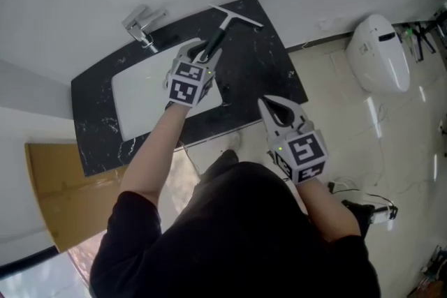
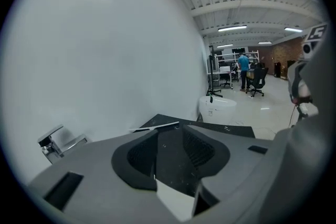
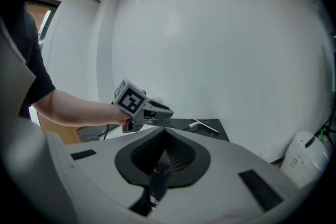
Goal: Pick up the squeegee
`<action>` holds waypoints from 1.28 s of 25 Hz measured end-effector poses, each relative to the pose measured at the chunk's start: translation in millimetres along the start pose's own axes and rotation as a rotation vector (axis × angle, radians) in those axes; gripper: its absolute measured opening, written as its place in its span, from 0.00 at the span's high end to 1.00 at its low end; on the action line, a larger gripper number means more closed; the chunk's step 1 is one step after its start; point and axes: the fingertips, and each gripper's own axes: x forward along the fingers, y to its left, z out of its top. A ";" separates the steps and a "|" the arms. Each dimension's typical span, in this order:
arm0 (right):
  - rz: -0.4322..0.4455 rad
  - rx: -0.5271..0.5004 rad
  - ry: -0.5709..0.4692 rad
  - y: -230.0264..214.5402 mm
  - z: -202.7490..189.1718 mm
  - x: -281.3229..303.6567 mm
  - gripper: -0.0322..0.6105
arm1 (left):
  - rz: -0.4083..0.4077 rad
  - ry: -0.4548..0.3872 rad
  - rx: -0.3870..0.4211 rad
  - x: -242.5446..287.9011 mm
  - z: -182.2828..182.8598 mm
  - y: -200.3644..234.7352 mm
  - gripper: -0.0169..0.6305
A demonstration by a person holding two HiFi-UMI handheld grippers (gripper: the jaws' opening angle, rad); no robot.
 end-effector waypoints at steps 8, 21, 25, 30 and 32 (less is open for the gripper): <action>-0.043 0.055 0.082 -42.5 -7.3 55.2 0.94 | -0.018 0.119 -0.037 107.8 -38.7 49.7 0.72; -0.071 0.119 0.134 -80.4 -20.4 100.7 0.94 | -0.034 0.240 -0.099 194.2 -99.4 63.9 0.72; -0.076 0.129 0.144 -86.1 -21.0 102.3 0.94 | -0.022 0.223 -0.104 198.7 -96.3 64.3 0.72; -0.077 0.126 0.117 -90.4 -18.3 102.0 0.94 | -0.010 0.227 -0.101 199.2 -95.2 65.6 0.82; -0.076 0.122 0.107 -91.0 -17.4 99.8 0.94 | 0.002 0.229 -0.098 196.7 -94.0 67.2 0.82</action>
